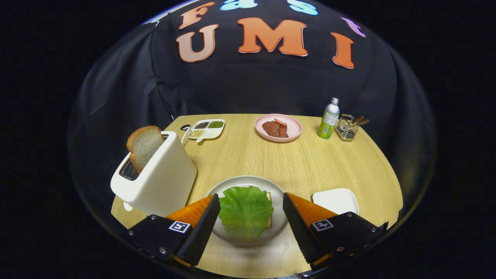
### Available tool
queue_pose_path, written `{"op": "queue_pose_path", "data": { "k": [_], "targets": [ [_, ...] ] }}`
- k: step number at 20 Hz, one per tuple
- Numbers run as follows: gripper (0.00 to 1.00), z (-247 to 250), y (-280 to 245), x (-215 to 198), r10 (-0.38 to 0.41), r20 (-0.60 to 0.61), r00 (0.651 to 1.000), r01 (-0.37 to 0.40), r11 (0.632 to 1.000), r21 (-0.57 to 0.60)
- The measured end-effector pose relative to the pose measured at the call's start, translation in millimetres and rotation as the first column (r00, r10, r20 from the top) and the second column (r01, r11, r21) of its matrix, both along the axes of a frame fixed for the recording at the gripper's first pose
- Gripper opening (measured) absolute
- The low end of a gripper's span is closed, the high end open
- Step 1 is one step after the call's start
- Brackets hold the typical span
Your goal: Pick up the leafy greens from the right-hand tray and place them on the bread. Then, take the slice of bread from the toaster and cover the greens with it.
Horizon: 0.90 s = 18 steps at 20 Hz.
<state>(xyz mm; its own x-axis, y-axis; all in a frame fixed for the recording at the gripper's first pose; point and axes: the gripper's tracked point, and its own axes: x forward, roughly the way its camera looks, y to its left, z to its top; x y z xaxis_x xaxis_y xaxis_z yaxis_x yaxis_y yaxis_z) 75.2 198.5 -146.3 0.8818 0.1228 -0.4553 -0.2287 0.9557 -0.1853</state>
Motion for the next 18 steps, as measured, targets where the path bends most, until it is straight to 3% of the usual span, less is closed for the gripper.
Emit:
{"op": "queue_pose_path", "data": {
  "k": [8, 18],
  "targets": [
    [0.98, 52.2, 73.9, -20.6, 0.094, 0.04, 0.995, -0.095, 0.995, 0.036],
    [0.98, 55.0, 149.2, -36.7, 0.198, 0.027, 0.98, -0.2, 0.978, 0.055]
  ]
}}
